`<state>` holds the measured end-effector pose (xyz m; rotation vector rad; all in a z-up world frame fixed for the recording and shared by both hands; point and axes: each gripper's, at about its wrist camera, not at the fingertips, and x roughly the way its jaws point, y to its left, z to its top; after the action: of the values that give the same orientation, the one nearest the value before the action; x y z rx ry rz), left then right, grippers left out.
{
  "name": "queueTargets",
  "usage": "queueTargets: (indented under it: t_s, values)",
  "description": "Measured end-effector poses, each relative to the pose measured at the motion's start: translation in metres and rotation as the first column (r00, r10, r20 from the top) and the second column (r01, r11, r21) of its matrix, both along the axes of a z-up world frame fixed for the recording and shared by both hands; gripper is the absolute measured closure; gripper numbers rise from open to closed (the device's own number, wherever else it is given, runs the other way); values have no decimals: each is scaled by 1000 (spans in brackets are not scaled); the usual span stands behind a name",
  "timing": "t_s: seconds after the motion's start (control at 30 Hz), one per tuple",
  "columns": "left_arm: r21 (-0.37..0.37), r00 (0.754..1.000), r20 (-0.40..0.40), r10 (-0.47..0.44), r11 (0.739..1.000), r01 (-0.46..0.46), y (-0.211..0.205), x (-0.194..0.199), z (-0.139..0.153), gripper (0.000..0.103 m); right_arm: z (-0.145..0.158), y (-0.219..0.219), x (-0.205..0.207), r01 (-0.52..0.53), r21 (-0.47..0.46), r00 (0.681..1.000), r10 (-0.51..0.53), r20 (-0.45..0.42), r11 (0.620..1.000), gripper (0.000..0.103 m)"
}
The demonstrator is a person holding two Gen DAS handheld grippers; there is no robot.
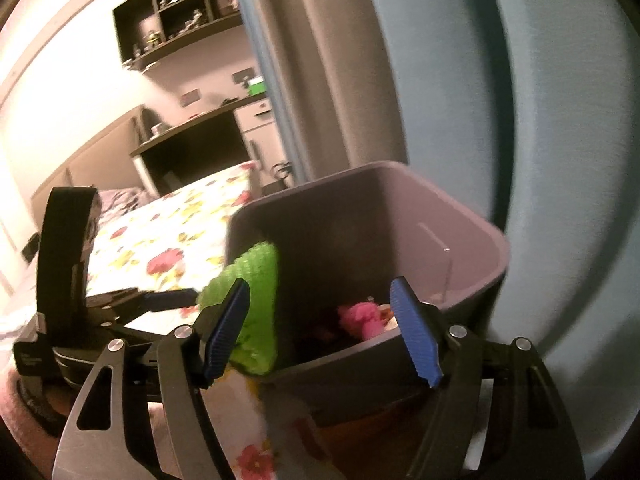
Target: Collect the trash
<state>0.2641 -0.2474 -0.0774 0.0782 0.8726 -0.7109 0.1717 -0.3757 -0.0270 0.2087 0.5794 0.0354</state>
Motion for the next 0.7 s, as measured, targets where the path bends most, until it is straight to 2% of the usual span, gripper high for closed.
queueTargets:
  t_s: [0.13,0.27,0.43,0.5,0.6,0.7]
  values:
    - [40,995,95,-21,999,17,-1,-10,7,6,2,7,7,-90,19,995,91,-43,996,31]
    - [68,988,141,-70,996,61,-2,-14,14,6,2,5,18,-132,35,986,135,-95,991,30]
    - [88,972,191,-140,988,125,-2,-21,21,6,-3,6,29,-119,-23,984,115,-137,993,30]
    - [84,970,197,-140,989,125,0,-21,23,6,-7,5,32,-100,-49,984,91,-152,994,30]
    - [59,970,206,-126,991,116,10,-22,28,6,-14,-3,36,-50,-66,984,37,-176,997,30]
    - [-2,978,193,-84,996,86,25,-18,32,6,-16,-7,33,-20,-73,985,7,-171,997,30]
